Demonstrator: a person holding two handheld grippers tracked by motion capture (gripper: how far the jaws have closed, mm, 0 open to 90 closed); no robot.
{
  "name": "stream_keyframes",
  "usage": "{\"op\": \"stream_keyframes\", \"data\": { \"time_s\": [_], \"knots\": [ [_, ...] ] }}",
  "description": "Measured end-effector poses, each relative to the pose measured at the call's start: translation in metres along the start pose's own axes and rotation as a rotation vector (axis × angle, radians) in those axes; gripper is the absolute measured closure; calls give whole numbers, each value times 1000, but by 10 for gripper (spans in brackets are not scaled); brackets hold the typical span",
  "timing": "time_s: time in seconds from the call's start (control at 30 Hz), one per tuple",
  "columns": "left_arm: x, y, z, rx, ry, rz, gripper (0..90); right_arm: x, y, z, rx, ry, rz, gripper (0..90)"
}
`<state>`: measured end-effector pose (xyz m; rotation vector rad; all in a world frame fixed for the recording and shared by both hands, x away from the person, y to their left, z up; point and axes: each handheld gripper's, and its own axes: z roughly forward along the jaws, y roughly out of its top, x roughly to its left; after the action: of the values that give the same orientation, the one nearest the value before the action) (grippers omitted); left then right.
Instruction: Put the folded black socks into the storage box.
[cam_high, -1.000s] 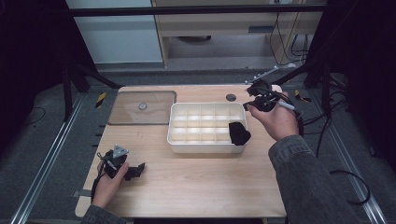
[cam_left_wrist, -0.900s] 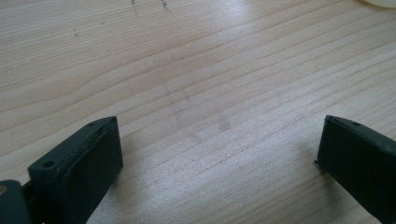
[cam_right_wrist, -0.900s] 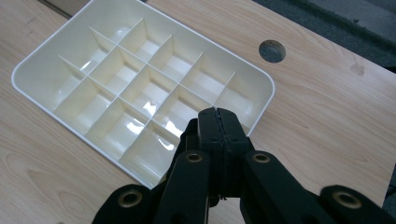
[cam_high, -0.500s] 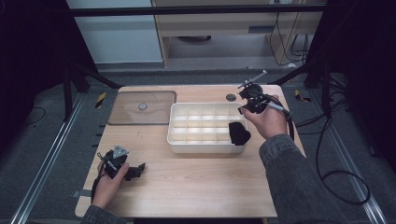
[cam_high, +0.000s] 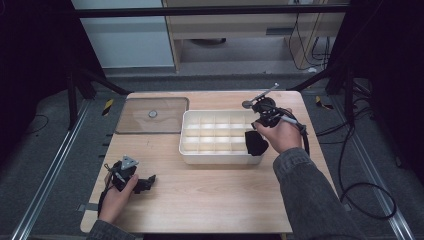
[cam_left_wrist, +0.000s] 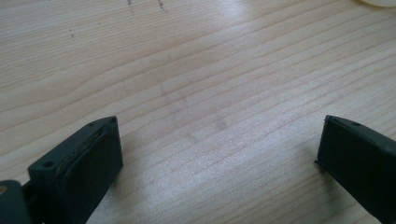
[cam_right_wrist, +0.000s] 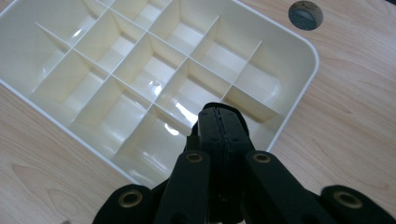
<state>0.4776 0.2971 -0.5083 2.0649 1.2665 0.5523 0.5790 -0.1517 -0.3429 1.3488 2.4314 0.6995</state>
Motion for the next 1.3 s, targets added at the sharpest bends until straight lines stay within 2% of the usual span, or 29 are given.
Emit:
{"op": "stream_keyframes", "data": {
  "time_s": [0.37,0.67,0.9,1.1,1.3],
  "knots": [
    [0,0,0,0,-1,2,0,10,1,21,28,12,-16,900],
    [0,0,0,0,0,2,0,3,-3,34,68,-18,-3,900],
    [0,0,0,0,-1,2,0,-5,-10,38,71,-22,41,900],
    [0,0,0,0,0,2,0,-9,-14,39,71,-30,36,900],
    [0,0,0,1,-1,2,0,-12,-18,43,78,-29,54,900]
  ]
}}
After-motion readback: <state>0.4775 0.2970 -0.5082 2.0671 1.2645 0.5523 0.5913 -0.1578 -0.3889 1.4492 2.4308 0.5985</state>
